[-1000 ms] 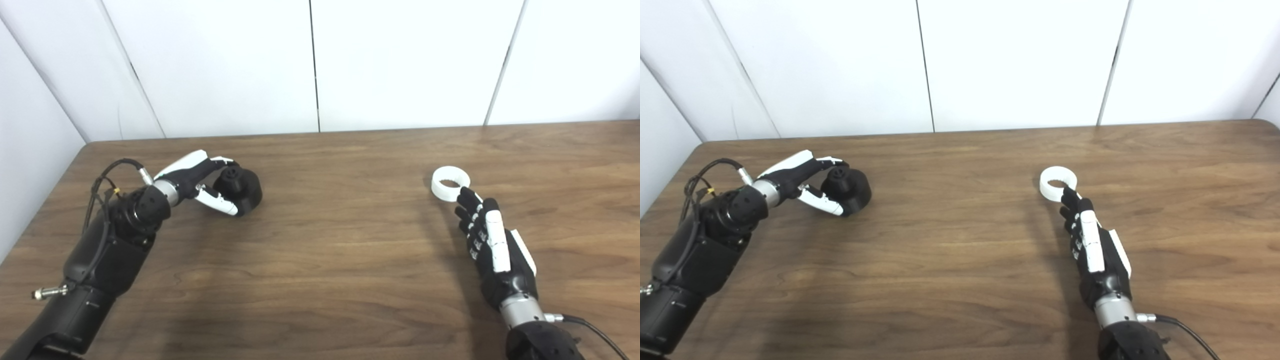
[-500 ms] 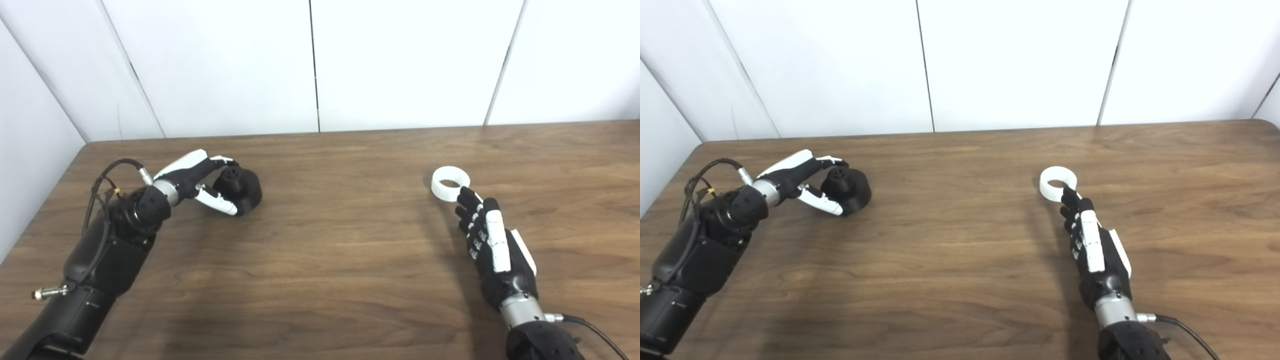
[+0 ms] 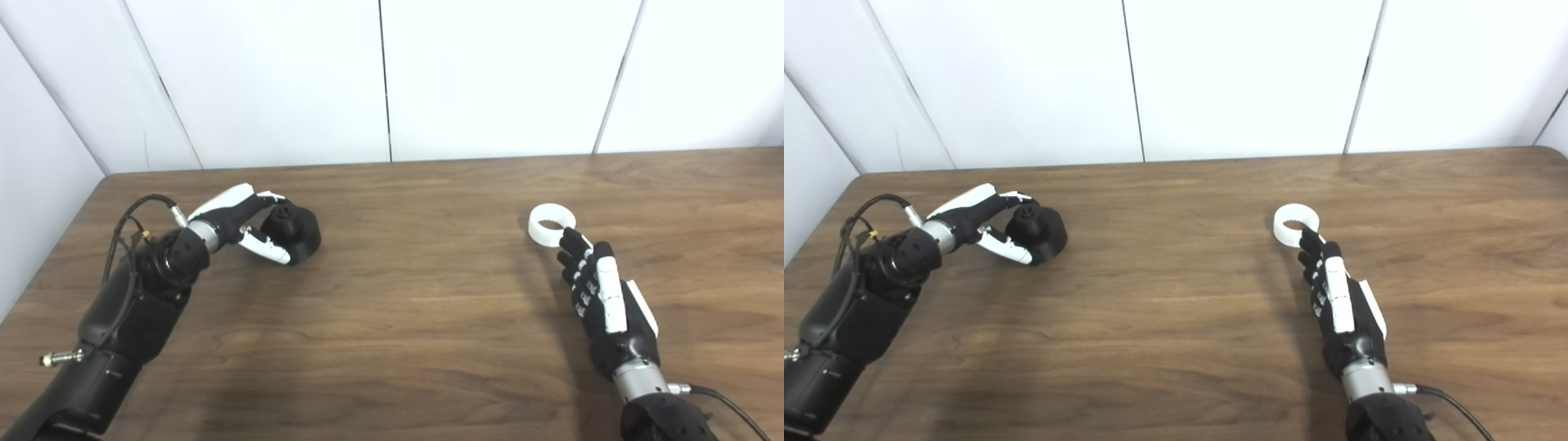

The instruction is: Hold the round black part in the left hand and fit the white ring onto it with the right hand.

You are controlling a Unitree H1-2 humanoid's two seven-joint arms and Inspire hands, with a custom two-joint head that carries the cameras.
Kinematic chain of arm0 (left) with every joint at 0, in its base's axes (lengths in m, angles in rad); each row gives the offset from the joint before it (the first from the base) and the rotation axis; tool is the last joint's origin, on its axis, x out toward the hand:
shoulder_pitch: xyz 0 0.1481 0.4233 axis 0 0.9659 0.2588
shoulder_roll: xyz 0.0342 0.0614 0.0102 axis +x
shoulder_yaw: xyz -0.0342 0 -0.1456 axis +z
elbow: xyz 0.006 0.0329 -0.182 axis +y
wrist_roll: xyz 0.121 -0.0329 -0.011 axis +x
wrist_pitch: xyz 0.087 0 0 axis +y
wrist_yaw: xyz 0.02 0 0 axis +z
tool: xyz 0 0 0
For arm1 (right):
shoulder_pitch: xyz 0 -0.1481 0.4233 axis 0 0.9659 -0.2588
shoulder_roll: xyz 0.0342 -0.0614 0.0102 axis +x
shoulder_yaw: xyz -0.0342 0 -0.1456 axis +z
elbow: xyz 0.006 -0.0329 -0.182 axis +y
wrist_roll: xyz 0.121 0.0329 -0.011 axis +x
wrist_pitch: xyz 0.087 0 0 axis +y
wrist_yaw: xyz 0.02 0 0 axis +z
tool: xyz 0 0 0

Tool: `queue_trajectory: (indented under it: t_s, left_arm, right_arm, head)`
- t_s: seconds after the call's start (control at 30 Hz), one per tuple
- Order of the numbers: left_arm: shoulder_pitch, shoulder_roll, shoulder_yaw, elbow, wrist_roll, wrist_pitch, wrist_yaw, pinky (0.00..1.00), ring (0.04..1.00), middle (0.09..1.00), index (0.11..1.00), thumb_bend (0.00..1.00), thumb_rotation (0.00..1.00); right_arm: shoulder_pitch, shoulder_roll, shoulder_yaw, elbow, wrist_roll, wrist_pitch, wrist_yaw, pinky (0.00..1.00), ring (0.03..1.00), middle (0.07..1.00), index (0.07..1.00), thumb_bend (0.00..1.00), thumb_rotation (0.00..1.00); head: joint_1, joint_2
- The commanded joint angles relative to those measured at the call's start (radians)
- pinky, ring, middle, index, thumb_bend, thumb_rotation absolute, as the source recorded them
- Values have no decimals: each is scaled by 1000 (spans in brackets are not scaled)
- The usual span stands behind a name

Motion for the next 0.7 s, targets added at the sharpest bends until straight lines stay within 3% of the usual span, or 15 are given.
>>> queue_trajectory:
  t_s: [0.0, 0.67]
  left_arm:
    - [-39, 26, 13, -19, 9, 4, 15, 1000, 1000, 1000, 881, 1000, 266]
    - [-31, 24, -4, -1, 45, 4, 28, 1000, 1000, 1000, 874, 1000, 276]
  right_arm:
    - [-10, -6, 0, -44, 5, -41, 11, 1000, 956, 943, 913, 574, 1000]
    - [-13, -24, -7, -55, 12, -31, 20, 1000, 961, 945, 905, 576, 1000]
  head:
    - [2, 0]
    - [4, 5]
